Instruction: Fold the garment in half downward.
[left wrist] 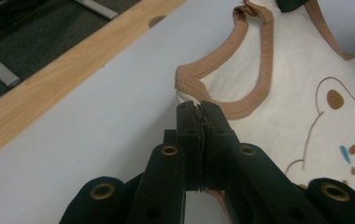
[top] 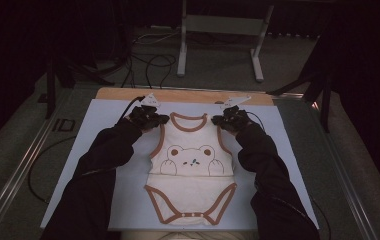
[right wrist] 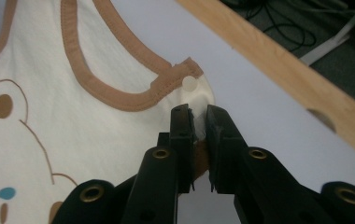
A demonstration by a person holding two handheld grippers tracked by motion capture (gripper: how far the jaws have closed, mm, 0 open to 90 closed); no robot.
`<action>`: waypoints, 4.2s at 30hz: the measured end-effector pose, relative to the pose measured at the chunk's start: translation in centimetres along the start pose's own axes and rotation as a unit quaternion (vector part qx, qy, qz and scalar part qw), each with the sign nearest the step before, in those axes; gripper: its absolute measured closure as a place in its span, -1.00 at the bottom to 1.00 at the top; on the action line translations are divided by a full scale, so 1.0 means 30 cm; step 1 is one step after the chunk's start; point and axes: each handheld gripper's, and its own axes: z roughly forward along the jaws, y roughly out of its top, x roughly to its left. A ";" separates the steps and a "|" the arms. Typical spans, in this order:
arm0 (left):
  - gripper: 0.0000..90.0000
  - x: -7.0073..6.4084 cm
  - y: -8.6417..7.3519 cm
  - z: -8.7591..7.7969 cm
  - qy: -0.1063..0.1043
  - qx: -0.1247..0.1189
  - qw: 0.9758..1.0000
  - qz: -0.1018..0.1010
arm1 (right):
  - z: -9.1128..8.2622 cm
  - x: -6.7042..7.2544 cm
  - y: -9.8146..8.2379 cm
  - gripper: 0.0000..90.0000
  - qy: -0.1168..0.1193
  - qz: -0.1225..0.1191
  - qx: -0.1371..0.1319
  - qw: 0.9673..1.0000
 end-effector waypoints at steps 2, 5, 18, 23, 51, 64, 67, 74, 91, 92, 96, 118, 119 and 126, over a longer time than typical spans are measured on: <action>0.97 0.001 0.004 -0.004 -0.002 -0.002 1.000 0.001 | -0.011 -0.001 0.012 0.83 -0.004 -0.001 -0.007 1.000; 0.97 0.004 0.019 -0.028 0.004 -0.015 1.000 0.001 | -0.027 -0.006 0.030 0.83 -0.008 -0.002 -0.019 1.000; 0.97 0.000 0.069 -0.093 0.019 -0.043 0.999 0.012 | -0.096 -0.007 0.100 0.83 -0.020 -0.007 -0.056 0.998; 0.97 -0.006 0.068 -0.112 0.029 -0.056 0.998 0.018 | -0.111 0.005 0.098 0.83 -0.026 -0.012 -0.066 0.997; 0.97 -0.106 0.022 -0.150 -0.007 -0.062 0.997 0.044 | -0.192 0.100 0.009 0.83 -0.015 -0.011 -0.086 0.996; 0.97 -0.196 -0.039 -0.172 -0.031 -0.066 0.996 0.055 | -0.211 0.190 -0.077 0.83 -0.001 -0.015 -0.093 0.996; 0.97 -0.213 -0.058 -0.180 -0.036 -0.066 0.995 0.058 | -0.224 0.213 -0.094 0.83 0.004 -0.012 -0.097 0.995; 0.97 -0.264 -0.108 -0.194 -0.047 -0.065 0.995 0.063 | -0.248 0.263 -0.126 0.83 0.012 -0.020 -0.095 0.995; 0.97 -0.345 -0.179 -0.202 -0.069 -0.069 0.993 0.062 | -0.264 0.343 -0.234 0.82 0.035 -0.005 -0.089 0.995; 0.97 -0.352 -0.184 -0.201 -0.072 -0.067 0.993 0.062 | -0.266 0.345 -0.239 0.82 0.036 -0.004 -0.089 0.995; 0.97 -0.367 -0.193 -0.202 -0.075 -0.064 0.993 0.065 | -0.272 0.356 -0.256 0.82 0.040 -0.001 -0.086 0.996; 0.97 -0.454 -0.297 -0.215 -0.100 -0.051 0.992 0.063 | -0.303 0.457 -0.343 0.82 0.069 -0.007 -0.074 0.995; 0.97 -0.460 -0.302 -0.214 -0.100 -0.049 0.992 0.064 | -0.305 0.463 -0.347 0.82 0.071 -0.008 -0.072 0.995; 0.96 -0.499 -0.340 -0.182 -0.125 -0.039 0.990 0.057 | -0.303 0.489 -0.387 0.82 0.077 -0.001 -0.060 0.995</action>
